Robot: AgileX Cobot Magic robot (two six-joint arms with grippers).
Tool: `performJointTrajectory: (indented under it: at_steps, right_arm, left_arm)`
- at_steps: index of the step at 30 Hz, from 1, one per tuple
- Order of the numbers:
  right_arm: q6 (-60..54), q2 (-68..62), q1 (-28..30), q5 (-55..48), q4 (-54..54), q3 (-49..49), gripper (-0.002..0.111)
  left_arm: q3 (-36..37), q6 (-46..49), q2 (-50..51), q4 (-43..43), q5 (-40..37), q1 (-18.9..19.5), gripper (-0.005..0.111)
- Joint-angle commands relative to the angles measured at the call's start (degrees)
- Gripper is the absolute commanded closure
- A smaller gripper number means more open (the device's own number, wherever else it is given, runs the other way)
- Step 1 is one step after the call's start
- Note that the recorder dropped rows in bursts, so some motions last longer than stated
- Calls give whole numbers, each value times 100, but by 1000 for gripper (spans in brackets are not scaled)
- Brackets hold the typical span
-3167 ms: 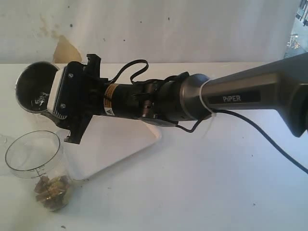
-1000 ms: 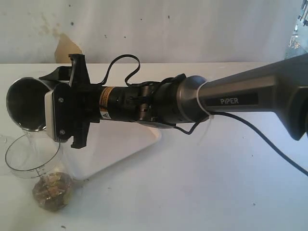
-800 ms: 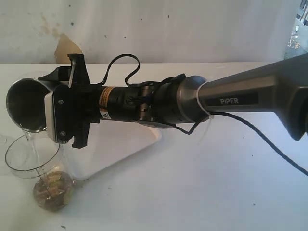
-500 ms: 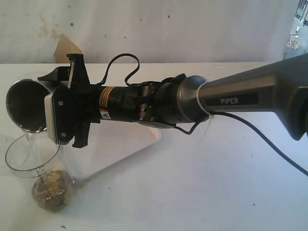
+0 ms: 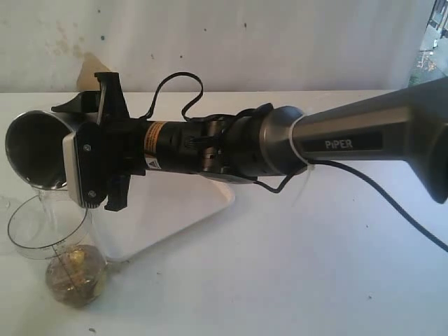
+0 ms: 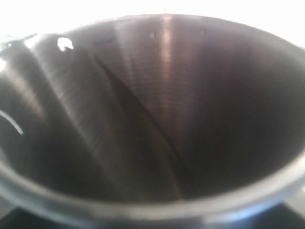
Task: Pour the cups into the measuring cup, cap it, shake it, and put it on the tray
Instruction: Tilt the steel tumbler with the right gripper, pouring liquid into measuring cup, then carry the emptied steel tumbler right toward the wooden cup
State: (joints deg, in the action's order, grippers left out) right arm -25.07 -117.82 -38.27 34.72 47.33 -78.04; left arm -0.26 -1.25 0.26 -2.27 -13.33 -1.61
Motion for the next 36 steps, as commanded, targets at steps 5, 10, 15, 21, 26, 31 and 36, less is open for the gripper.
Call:
performJointTrajectory:
  at_steps: [5,10,15,21,26,31,36]
  right_arm:
    - [-319,134,-12,263,-109,-76,108]
    - [-319,134,-12,263,-109,-76,108]
    - [-556,134,-12,263,-109,-76,108]
    - [-805,134,-57,211,-109,-76,108]
    - [-814,134,-57,167,-109,-76,108]
    - [-814,134,-57,167,-109,-76,108]
    - [-814,134,-57,153,-109,-76,108]
  left_arm:
    - [26,5,-26,-28,0,-26,107]
    - [26,5,-26,-28,0,-26,107]
    - [26,5,-26,-28,0,-26,107]
    - [26,5,-26,-28,0,-26,107]
    - [26,5,-26,-28,0,-26,107]
    - [26,5,-26,-28,0,-26,107]
    - [26,5,-26,-28,0,-26,107]
